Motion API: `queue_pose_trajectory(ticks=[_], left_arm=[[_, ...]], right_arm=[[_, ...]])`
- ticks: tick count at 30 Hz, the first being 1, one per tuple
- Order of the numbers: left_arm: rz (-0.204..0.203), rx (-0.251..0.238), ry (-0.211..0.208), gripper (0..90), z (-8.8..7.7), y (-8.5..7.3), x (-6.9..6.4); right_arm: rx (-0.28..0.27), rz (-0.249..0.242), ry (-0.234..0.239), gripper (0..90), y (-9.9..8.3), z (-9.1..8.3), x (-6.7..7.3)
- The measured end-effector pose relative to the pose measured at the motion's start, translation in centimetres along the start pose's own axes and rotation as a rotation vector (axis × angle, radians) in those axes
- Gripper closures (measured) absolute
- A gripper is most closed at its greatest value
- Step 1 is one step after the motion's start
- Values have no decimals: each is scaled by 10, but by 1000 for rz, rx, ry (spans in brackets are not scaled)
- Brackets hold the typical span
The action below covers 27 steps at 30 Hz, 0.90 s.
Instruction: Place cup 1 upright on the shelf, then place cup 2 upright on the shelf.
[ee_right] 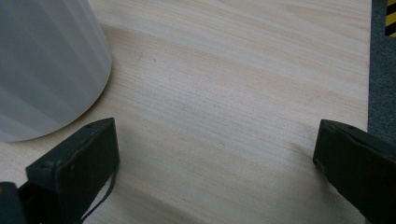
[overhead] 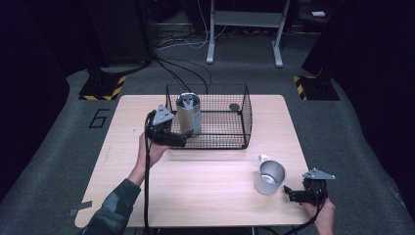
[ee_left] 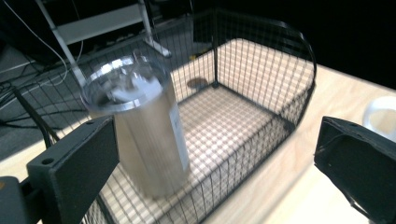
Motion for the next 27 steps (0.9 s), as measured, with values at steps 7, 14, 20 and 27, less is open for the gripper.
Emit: queue_pose_trajectory(ticks=[7, 14, 20, 27], left_arm=[[18, 49, 7, 1, -8, -41, -11], [16, 110, 29, 1, -10, -89, -10], [-41, 211, 68, 1, -11, -146, 11], [-124, 319, 74, 1, -12, -197, 29]], right_arm=[[0, -1, -1, 0, 0, 0, 0], [1, 2, -1, 0, 0, 0, 0], [0, 3, -2, 0, 0, 0, 0], [2, 3, -2, 0, 0, 0, 1]])
Point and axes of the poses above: each handheld gripper's, and its own axes: z roughly forward along the jaws, y roughly out of its top, x roughly to its left, the point moved 10 cm from there along z, roughly forward along the jaws, and after that the axes turned 2 degrees about x, right-handed, at the moved point
